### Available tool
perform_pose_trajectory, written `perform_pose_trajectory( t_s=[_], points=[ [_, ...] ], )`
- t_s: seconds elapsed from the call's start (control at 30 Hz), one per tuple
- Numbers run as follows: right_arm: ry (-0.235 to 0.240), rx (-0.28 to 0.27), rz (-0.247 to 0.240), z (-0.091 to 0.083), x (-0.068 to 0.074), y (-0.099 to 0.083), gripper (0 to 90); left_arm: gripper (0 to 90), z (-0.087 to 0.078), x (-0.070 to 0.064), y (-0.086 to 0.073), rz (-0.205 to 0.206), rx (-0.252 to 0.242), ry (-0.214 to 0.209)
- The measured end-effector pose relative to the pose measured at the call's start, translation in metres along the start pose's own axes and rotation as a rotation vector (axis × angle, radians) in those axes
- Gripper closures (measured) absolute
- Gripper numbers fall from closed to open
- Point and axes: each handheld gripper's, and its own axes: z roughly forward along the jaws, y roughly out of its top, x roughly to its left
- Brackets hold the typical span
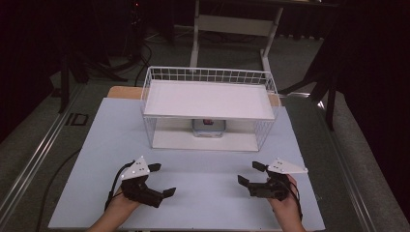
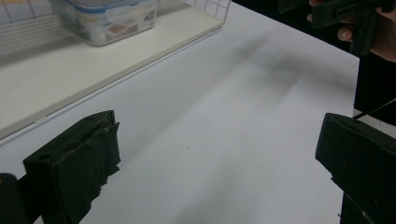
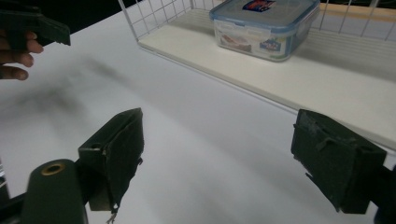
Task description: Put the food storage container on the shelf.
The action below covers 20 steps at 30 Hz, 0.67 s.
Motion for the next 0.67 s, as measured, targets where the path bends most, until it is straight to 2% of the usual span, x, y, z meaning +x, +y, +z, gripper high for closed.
perform_pose_trajectory(
  t_s=[0.17,0.27,0.33,0.37,0.43,0.6,0.67],
  points=[
    [-0.012,0.01,-0.008,-0.009,-0.002,-0.009,15.2,0.6,-0.001,0.0,-0.005,-0.002,0.0,-0.004],
    [-0.021,-0.002,0.018,-0.013,-0.008,-0.015,14.6,0.6,0.001,0.001,-0.007,-0.01,-0.005,-0.011],
    [-0.038,0.001,0.03,-0.013,-0.012,-0.019,14.5,0.6,0.003,0.001,-0.009,-0.013,-0.002,-0.01],
    [-0.049,0.009,0.018,-0.012,-0.013,-0.02,14.5,0.6,0.003,0.001,-0.009,-0.012,0.0,-0.011],
    [-0.048,0.014,0.025,-0.01,-0.016,-0.022,14.6,0.6,0.004,0.002,-0.01,-0.022,-0.007,-0.022],
    [-0.062,0.008,-0.022,-0.007,-0.017,-0.021,14.5,0.6,0.004,-0.002,-0.008,0.01,-0.015,-0.013],
    [-0.053,0.001,-0.022,-0.006,-0.017,-0.021,14.5,0.6,0.005,-0.002,-0.007,0.019,-0.009,-0.015]
  ],
)
